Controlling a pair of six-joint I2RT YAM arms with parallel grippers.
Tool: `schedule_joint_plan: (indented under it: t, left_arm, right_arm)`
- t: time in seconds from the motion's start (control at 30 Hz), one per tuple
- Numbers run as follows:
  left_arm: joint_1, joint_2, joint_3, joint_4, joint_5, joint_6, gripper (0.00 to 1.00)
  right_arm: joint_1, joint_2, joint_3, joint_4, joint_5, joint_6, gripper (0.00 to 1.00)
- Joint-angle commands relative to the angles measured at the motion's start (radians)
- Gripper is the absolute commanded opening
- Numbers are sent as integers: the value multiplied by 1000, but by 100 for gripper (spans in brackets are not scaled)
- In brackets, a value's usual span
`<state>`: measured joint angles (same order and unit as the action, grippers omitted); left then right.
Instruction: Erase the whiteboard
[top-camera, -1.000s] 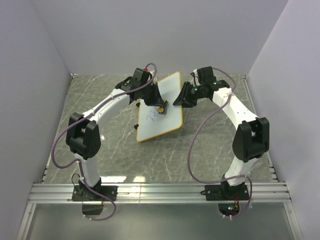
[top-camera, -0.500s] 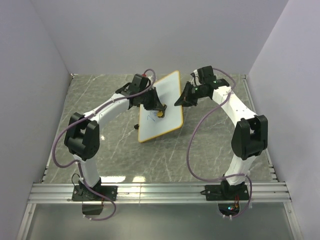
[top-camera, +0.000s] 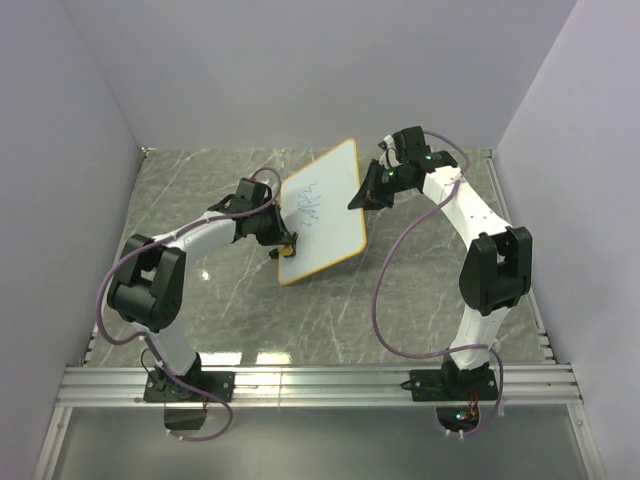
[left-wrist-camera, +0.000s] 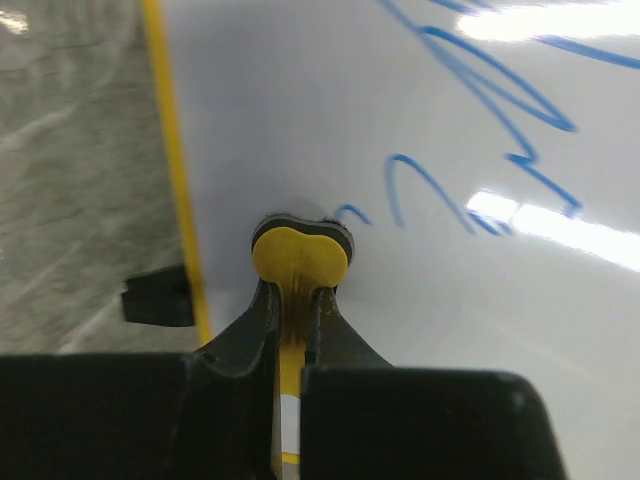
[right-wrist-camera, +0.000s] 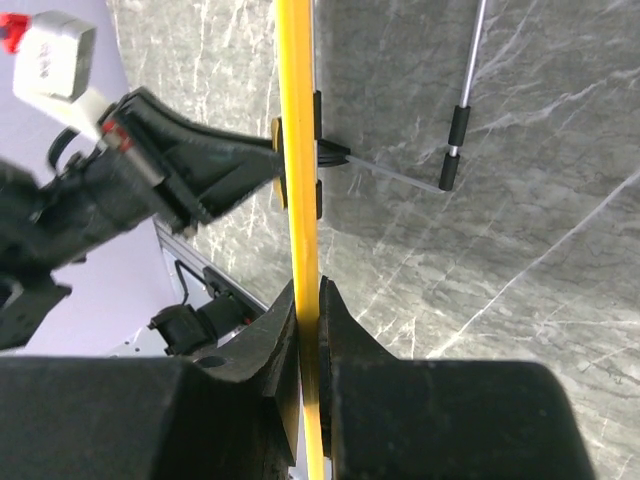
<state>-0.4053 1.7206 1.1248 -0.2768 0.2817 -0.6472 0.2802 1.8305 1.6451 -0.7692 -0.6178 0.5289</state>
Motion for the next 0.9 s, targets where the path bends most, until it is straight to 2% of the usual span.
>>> schedule_joint_plan:
  t: [0.0,0.27,0.6,0.73,0.87]
  left_arm:
    - [13,63,-56,-36,-19,24,0]
    - [-13,91,61,-28,22,17,0]
    - [-210,92,331,-61,135,-28,0]
    - [-190,134,400,-79,149,-42,0]
    - [-118,181,365,-71,142,-49,0]
  right_arm:
    - [13,-2,48,-30,43,-46,0]
    - [13,-4,45,-36,27,-55,0]
    - [11,-10,15,-7,1,-40,0]
    - [13,-16,-10,4,-3,-32,0]
    - [13,-28,-16,5,3,-29,0]
